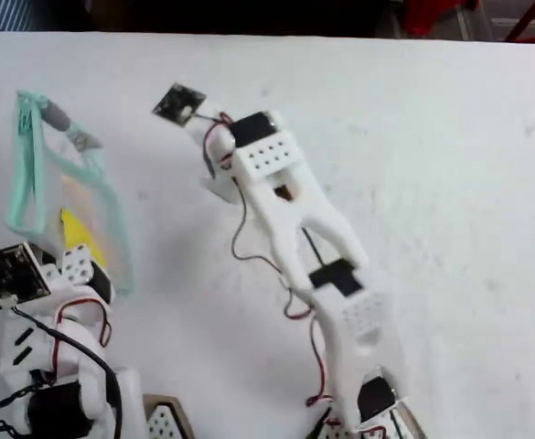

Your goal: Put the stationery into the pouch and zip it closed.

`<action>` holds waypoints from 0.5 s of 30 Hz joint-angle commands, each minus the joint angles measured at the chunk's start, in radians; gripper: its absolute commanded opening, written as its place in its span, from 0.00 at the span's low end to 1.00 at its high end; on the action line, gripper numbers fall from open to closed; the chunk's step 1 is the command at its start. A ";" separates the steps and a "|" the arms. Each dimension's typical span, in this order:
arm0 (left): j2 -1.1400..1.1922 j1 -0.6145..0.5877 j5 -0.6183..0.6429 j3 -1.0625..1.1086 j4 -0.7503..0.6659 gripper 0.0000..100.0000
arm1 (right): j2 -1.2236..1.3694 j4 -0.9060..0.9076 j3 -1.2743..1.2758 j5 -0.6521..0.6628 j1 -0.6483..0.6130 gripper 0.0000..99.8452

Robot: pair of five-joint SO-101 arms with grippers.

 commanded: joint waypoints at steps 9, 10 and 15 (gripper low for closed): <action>-0.012 -0.004 0.011 0.009 -0.120 0.02 | 0.302 0.010 -0.322 0.098 -0.007 0.21; -0.012 -0.004 0.011 0.009 -0.120 0.02 | 0.312 0.010 -0.333 0.098 -0.010 0.21; -0.012 -0.004 0.011 0.009 -0.120 0.02 | 0.335 0.010 -0.367 0.094 -0.012 0.20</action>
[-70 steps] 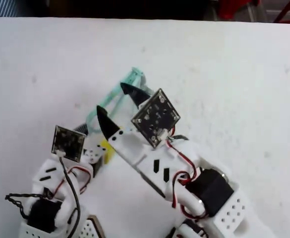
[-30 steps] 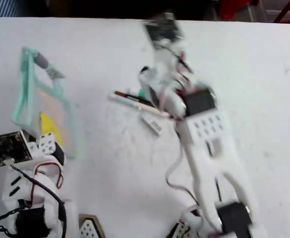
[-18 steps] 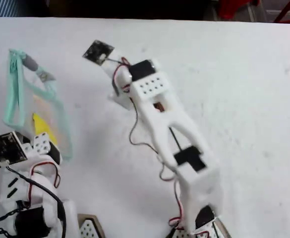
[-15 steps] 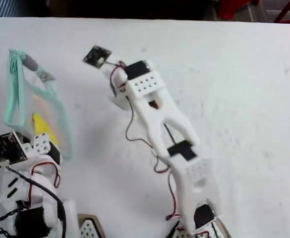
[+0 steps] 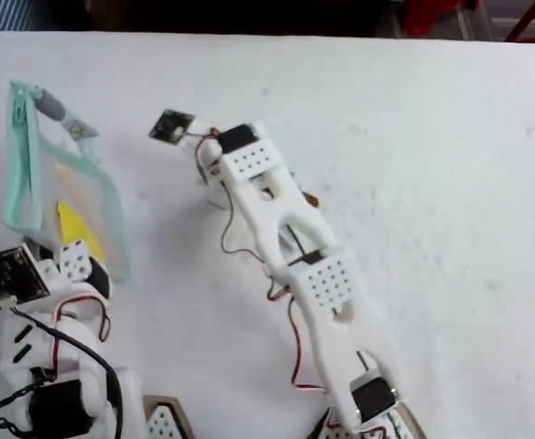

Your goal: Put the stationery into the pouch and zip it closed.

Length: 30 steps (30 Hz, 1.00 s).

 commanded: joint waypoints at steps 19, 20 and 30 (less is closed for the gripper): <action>-0.012 -0.004 0.012 -0.012 -0.037 0.02 | -0.047 0.162 -0.094 0.015 -0.018 0.08; -0.012 -0.004 0.012 -0.012 -0.037 0.02 | -0.054 0.171 -0.100 0.015 -0.022 0.08; -0.012 -0.004 0.012 -0.012 -0.037 0.02 | -0.004 0.120 -0.110 0.029 -0.016 0.08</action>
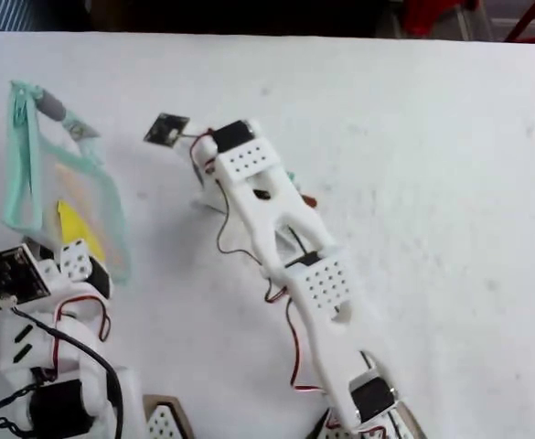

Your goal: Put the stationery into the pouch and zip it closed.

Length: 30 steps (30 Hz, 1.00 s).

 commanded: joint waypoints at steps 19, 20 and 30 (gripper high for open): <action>-0.012 0.113 0.008 -0.012 0.000 0.02 | 0.130 -0.030 -0.057 0.224 0.012 0.02; -0.012 0.111 0.008 -0.012 -0.002 0.02 | 0.128 -0.027 -0.060 0.224 0.012 0.01; -0.012 0.151 0.006 -0.012 0.003 0.02 | -0.124 0.186 -0.356 0.029 0.050 0.02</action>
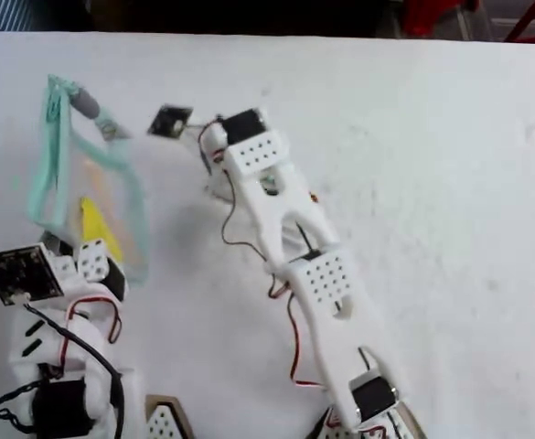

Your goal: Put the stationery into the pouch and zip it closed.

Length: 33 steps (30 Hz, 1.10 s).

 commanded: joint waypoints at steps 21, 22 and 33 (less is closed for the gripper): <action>-0.012 0.392 -0.124 -0.253 0.249 0.02 | -1.211 0.027 0.578 -0.203 0.008 0.02; -0.012 0.410 -0.124 -0.281 0.275 0.02 | -1.242 0.027 0.601 -0.207 0.008 0.02; -0.012 0.544 -0.132 -0.199 0.255 0.02 | -1.385 0.025 0.671 -0.400 0.010 0.02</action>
